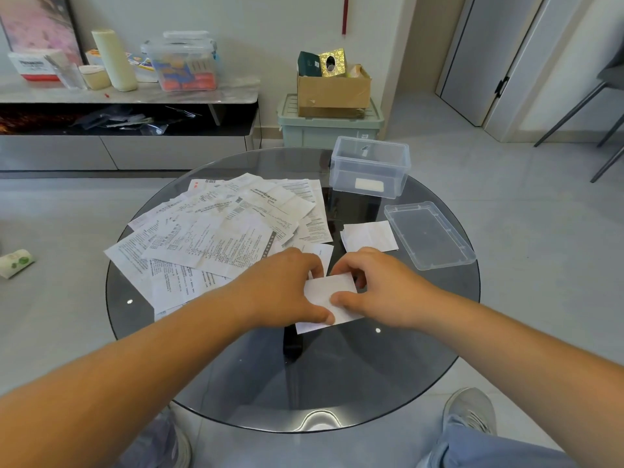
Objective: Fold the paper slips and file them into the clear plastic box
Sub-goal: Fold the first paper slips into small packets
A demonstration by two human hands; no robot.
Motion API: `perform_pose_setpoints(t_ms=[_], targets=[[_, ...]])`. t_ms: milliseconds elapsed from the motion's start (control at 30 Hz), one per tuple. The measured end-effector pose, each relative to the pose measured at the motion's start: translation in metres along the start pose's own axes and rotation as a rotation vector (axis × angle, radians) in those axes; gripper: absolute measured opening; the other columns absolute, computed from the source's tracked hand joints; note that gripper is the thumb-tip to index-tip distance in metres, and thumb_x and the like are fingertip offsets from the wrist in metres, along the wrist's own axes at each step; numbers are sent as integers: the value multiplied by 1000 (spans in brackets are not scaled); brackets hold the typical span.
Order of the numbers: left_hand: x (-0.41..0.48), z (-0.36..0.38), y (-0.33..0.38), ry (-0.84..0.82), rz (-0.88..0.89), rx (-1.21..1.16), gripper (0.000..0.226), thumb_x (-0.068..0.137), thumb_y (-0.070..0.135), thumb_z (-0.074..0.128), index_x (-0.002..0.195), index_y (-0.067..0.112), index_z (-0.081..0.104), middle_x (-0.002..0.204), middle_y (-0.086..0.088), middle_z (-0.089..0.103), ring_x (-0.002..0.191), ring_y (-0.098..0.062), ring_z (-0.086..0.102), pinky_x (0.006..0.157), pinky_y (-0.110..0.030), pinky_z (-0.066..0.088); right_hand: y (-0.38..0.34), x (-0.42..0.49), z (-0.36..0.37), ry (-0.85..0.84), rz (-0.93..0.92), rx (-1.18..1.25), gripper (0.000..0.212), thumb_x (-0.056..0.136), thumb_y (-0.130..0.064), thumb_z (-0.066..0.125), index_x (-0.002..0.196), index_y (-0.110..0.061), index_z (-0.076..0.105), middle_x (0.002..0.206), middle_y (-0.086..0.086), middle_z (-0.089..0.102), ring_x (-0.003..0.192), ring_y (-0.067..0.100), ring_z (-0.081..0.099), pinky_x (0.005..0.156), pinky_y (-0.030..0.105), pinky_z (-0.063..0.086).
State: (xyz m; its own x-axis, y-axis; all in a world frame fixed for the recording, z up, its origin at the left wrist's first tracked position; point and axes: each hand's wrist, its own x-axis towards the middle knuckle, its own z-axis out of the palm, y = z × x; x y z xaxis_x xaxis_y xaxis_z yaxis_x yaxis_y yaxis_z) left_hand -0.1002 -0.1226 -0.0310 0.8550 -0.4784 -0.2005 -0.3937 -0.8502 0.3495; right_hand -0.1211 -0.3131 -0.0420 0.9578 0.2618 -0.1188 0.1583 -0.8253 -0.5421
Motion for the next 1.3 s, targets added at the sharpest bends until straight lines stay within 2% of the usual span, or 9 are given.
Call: perform_pose_setpoints(t_ms=[133, 333, 500, 600, 700, 900, 1067, 1200, 1300], targets=[[-1, -1, 1, 16, -4, -20, 61, 73, 57, 80, 122, 33, 54, 107, 13, 51, 97, -10, 54, 85, -27, 51, -3, 2, 0, 24, 23, 75, 26, 83, -34, 78, 103, -34, 61, 104, -13, 62, 90, 9, 60, 81, 31, 55], [-1, -7, -1, 132, -36, -366, 10, 90, 27, 72, 99, 28, 67, 84, 9, 67, 79, -10, 63, 72, -24, 53, -4, 0, 0, 121, 84, 221, 43, 82, -31, 81, 117, -34, 56, 101, -9, 58, 81, 9, 60, 72, 21, 50], [-10, -19, -3, 188, -104, -777, 19, 89, 12, 74, 104, 22, 69, 79, -4, 74, 69, -10, 70, 57, -18, 52, -3, -3, -7, 106, 246, 581, 25, 89, -26, 74, 111, -23, 63, 89, -2, 76, 77, 14, 72, 67, 27, 55], [-13, -19, -5, 132, -135, -876, 25, 88, 8, 74, 109, 21, 69, 77, -4, 70, 65, -8, 68, 56, -16, 51, -4, -6, -12, 75, 252, 791, 16, 93, -18, 70, 106, -11, 68, 90, 4, 78, 72, 17, 70, 62, 29, 53], [-14, -14, -7, 80, -158, -827, 17, 85, 8, 77, 98, 18, 72, 86, -11, 72, 73, -12, 68, 71, -23, 58, -5, -8, -10, 125, 247, 801, 11, 93, -17, 69, 99, -7, 70, 90, 9, 77, 75, 19, 68, 56, 28, 52], [-19, -9, -3, 109, -67, -698, 15, 82, 5, 78, 89, 16, 70, 80, 4, 73, 71, -5, 67, 67, -17, 56, -7, -10, -8, 149, 140, 641, 7, 95, -15, 67, 97, -8, 67, 79, 7, 76, 67, 19, 72, 64, 32, 62], [-28, -8, 1, 47, -20, -324, 37, 77, 45, 81, 98, 17, 68, 102, 2, 64, 91, -13, 61, 85, -38, 54, -2, -13, 0, 80, 78, 293, 8, 89, -27, 74, 85, -26, 67, 67, -5, 65, 58, 5, 56, 60, 25, 47], [-29, 2, -3, 136, 5, -204, 29, 83, 50, 73, 88, 23, 64, 95, 6, 59, 87, -9, 55, 79, -30, 50, -1, -13, 10, 36, 67, 130, 12, 86, -35, 75, 81, -27, 66, 73, -7, 62, 63, 7, 55, 56, 23, 42], [-26, 13, -7, 148, 37, -127, 36, 80, 51, 74, 101, 31, 52, 100, 11, 53, 93, -10, 50, 82, -27, 45, -5, -13, 12, 49, 53, 36, 14, 85, -38, 74, 91, -30, 64, 79, -13, 61, 72, 5, 58, 60, 19, 40]])
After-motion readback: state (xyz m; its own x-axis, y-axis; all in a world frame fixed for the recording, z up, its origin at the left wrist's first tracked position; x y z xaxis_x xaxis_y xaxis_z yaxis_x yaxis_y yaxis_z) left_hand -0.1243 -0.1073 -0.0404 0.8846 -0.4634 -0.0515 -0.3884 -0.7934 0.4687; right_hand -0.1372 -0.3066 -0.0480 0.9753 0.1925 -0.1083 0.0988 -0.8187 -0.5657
